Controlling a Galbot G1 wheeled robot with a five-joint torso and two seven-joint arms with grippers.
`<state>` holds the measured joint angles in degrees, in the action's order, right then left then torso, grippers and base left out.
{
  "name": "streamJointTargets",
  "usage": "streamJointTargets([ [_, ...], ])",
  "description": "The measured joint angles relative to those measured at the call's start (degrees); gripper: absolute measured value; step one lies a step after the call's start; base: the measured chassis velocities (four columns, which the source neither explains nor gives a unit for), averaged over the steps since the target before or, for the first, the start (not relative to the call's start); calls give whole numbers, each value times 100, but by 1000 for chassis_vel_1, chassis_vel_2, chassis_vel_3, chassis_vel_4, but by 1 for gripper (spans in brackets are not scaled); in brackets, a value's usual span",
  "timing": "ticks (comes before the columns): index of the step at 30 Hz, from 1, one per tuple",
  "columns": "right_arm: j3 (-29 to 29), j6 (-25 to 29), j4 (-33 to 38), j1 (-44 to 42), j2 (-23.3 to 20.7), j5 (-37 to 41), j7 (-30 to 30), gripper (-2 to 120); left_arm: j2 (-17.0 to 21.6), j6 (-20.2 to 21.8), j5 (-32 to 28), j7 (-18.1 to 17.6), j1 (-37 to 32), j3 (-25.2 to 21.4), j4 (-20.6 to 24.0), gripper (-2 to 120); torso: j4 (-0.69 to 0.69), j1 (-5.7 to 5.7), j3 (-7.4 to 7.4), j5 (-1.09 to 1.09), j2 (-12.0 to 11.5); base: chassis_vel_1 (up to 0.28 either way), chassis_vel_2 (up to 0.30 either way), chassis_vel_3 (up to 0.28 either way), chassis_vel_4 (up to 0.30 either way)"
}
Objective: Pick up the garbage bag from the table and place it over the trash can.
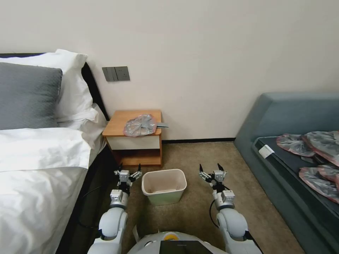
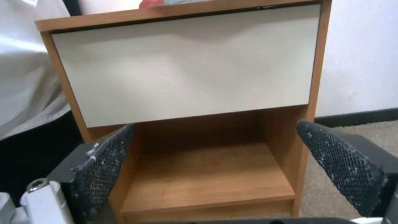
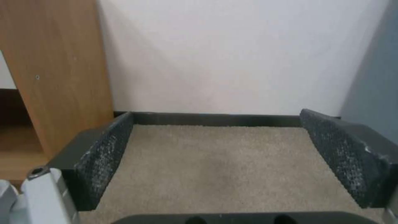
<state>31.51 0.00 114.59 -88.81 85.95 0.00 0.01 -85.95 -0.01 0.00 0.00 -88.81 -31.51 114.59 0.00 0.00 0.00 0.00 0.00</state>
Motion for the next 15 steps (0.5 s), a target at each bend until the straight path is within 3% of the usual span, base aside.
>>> streamJointTargets([
  [15, 0, 0, 0, 0, 0, 0, 0, 100, 0, 0, 0, 0, 0, 0, 0, 100, 0, 0, 0, 0, 0, 0, 0, 0, 0],
])
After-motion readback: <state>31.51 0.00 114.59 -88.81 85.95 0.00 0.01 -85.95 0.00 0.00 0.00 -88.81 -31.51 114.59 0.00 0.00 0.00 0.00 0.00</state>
